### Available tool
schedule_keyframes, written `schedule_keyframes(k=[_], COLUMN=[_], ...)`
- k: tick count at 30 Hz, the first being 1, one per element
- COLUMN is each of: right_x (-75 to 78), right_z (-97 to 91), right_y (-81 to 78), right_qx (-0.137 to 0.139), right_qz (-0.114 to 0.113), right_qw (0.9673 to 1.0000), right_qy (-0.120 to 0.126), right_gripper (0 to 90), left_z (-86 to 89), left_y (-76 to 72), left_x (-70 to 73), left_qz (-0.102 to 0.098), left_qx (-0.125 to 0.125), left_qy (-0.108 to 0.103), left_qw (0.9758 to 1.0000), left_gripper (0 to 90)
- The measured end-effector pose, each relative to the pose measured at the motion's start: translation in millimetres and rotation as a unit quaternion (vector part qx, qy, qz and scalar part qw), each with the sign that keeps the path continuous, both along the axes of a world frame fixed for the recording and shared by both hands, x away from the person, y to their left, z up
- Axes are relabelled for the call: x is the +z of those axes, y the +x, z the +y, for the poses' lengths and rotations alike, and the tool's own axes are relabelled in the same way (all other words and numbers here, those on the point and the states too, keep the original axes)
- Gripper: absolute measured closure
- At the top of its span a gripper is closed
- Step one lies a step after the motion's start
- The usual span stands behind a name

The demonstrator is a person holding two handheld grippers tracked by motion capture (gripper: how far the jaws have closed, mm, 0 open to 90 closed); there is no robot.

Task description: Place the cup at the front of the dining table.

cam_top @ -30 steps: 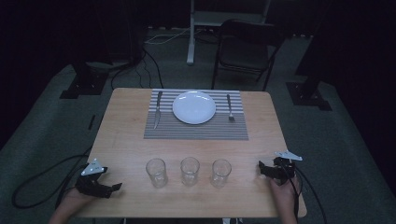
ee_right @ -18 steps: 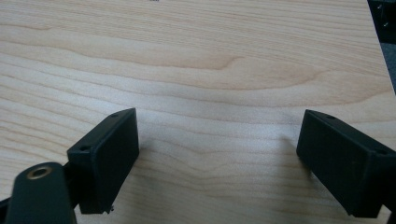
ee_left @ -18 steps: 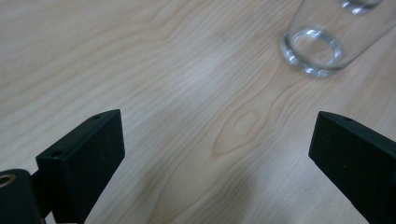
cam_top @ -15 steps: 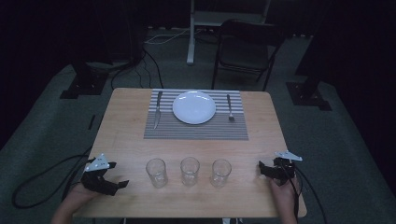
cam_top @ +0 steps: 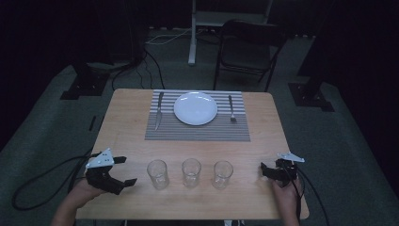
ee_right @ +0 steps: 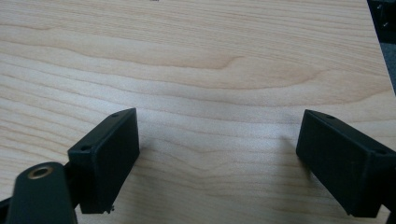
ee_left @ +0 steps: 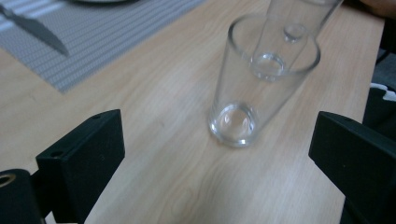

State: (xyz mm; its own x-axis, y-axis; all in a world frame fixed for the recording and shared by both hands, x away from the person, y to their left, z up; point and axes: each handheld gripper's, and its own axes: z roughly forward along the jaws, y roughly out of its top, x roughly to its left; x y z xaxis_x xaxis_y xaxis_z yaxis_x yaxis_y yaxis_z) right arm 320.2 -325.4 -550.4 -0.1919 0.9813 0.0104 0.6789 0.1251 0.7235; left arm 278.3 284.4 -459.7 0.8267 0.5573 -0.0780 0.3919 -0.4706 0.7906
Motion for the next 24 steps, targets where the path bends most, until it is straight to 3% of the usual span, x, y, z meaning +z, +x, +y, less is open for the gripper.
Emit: schedule_keyframes(k=[4,8,11,16,19,21,22,24], right_x=[0.0,0.0,0.0,0.0,0.0,0.0,0.0,0.0], right_z=[0.0,0.0,0.0,0.0,0.0,0.0,0.0,0.0], right_y=[0.0,0.0,0.0,0.0,0.0,0.0,0.0,0.0], right_qx=[0.000,0.000,0.000,0.000,0.000,0.000,0.000,0.000], right_qz=[0.000,0.000,0.000,0.000,0.000,0.000,0.000,0.000], right_qw=[1.0000,1.0000,1.0000,1.0000,1.0000,1.0000,1.0000,1.0000], right_qy=[0.000,0.000,0.000,0.000,0.000,0.000,0.000,0.000], right_gripper=[13.0,13.0,13.0,13.0,13.0,13.0,13.0,13.0], left_z=[-8.4,-16.6,-33.7,-46.9,-68.8,-72.2,-82.0,-91.0], left_y=[4.4,7.7,13.2,18.3,27.9,29.0,33.7,36.5], left_x=[16.1,25.3,32.3,34.9,37.6,37.9,37.8,36.7], left_qz=[-0.005,-0.008,-0.009,-0.008,-0.003,-0.003,0.011,0.011], left_qx=[-0.030,-0.044,-0.066,-0.074,-0.079,-0.083,-0.081,-0.084], left_qy=[-0.037,-0.046,-0.031,-0.018,0.012,0.015,0.032,0.043], left_qw=[0.9989,0.9979,0.9973,0.9971,0.9968,0.9964,0.9961,0.9955], left_gripper=[3.9,4.0,3.9,3.9,4.0,4.0,4.0,4.0])
